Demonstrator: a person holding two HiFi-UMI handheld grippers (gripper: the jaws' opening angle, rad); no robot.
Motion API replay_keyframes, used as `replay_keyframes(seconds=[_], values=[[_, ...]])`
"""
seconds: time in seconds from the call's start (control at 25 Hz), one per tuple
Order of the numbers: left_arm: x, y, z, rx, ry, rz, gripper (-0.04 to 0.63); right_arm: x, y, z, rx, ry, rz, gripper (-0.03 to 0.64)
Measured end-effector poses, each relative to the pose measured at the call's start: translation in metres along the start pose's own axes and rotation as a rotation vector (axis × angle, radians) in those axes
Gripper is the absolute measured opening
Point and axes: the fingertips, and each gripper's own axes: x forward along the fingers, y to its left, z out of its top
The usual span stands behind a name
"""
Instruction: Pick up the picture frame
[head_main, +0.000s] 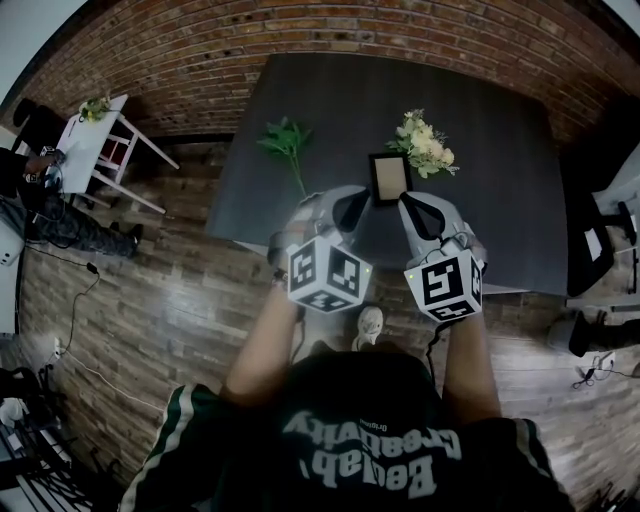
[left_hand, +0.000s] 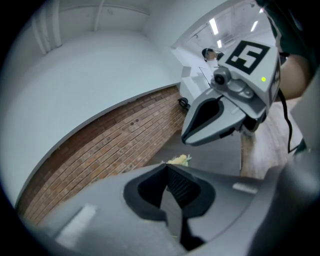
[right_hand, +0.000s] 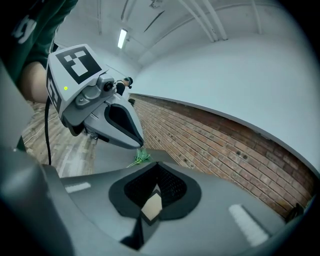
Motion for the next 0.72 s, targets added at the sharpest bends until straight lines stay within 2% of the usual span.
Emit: replay_keyframes(seconds=[0.72], values=[[0.069,0.014,0.012,-0.002,0.043,0.019,0.002,0.033,-0.057,-0.033,0.005,-0.025,0.035,0.006]])
